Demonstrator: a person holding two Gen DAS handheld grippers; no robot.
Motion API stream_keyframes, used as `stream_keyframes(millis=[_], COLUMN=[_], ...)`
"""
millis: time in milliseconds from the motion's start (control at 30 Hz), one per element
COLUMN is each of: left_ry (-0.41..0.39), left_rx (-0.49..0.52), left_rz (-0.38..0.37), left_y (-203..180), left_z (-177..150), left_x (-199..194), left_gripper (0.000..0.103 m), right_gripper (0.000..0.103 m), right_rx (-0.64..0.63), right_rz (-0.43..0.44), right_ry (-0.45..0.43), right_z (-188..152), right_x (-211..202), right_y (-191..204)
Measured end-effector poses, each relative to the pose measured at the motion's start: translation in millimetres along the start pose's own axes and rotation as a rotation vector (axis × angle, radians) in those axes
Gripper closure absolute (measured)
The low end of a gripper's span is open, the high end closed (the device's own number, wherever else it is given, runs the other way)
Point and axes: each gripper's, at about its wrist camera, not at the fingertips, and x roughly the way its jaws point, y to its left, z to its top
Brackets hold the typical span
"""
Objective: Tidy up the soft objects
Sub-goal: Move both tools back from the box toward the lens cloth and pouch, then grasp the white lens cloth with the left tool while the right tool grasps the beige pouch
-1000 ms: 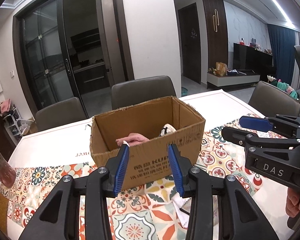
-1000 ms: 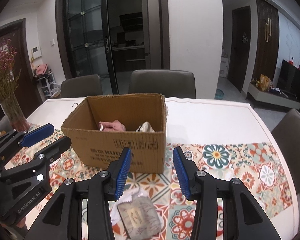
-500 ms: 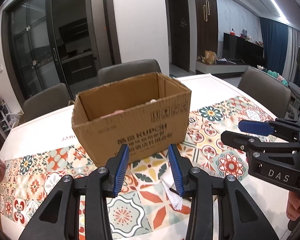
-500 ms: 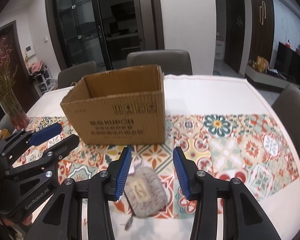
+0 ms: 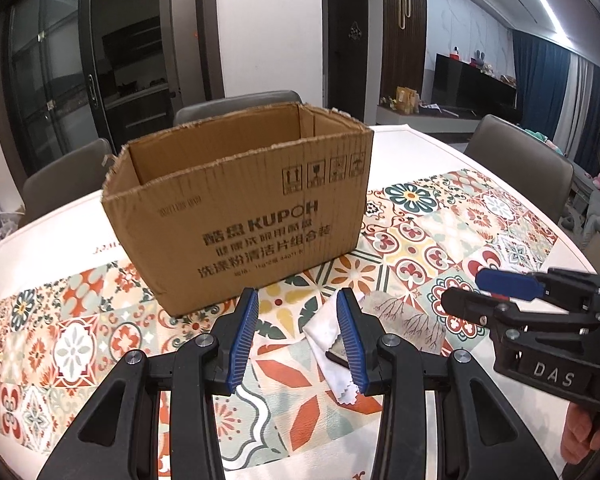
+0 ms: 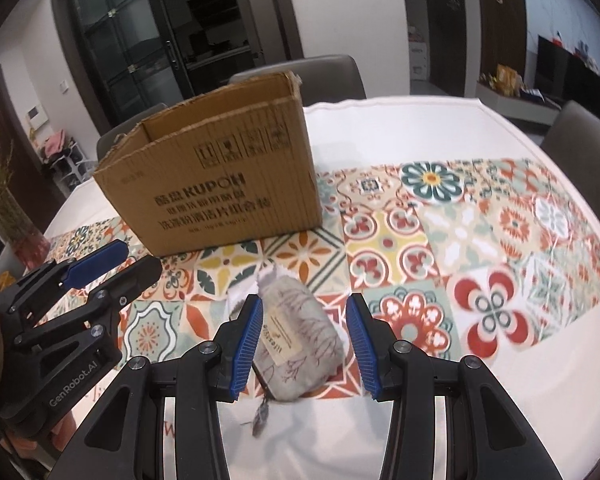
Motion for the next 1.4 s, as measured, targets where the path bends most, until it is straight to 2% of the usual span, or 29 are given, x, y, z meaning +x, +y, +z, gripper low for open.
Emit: stream_keyframes(millis=[633, 1167, 1400], left_ry=[0.057, 0.137, 0.153], left_rx=[-0.027, -0.084, -0.12], left_rz=[-0.06, -0.115, -0.149], left_y=[3, 6, 8], left_z=[-17, -30, -33], left_x=[61, 98, 105], left_gripper=[0.063, 0.064, 0.076], right_gripper=[0.058, 0.058, 0.059], right_rx=[0.165, 0.195, 0.178], right_rz=[-0.01, -0.023, -0.024], right_ry=[0.04, 0.039, 0.028], right_z=[-35, -43, -41], right_x=[45, 63, 65], right_y=[-17, -22, -21])
